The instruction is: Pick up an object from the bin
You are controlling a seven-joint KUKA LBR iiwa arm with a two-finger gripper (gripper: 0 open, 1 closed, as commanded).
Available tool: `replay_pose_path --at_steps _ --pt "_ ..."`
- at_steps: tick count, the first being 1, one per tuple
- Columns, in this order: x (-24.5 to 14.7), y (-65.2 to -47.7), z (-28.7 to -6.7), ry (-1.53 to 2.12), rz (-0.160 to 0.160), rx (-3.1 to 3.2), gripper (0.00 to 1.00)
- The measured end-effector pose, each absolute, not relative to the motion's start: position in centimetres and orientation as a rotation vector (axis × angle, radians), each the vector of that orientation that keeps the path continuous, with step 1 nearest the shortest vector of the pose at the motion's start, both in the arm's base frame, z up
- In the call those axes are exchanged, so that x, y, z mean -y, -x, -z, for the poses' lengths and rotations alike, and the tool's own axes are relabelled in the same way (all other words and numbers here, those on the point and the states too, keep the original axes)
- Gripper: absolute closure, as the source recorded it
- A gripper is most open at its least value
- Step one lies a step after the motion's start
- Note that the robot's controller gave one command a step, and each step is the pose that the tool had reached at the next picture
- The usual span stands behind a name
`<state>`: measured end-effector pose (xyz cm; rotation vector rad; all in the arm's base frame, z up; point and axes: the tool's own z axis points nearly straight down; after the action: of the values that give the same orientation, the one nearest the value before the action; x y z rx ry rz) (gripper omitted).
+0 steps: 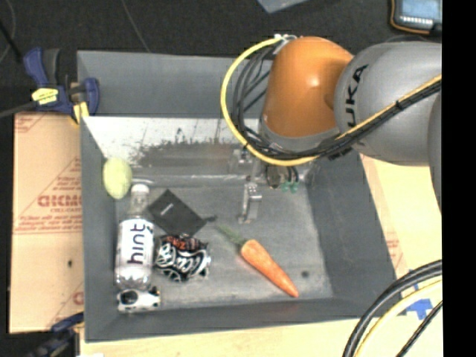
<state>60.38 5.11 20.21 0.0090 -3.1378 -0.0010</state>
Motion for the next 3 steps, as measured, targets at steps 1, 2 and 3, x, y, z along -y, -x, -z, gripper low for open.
replay_pose_path --at_steps 1,2,3 --pt "-5.1 -60.5 -20.7 -0.008 0.002 3.146 0.0" --pt "-6.8 -61.7 -17.2 -0.053 0.0 3.154 0.0" --pt "-8.5 -61.7 -13.0 -0.249 0.0 3.133 0.0"
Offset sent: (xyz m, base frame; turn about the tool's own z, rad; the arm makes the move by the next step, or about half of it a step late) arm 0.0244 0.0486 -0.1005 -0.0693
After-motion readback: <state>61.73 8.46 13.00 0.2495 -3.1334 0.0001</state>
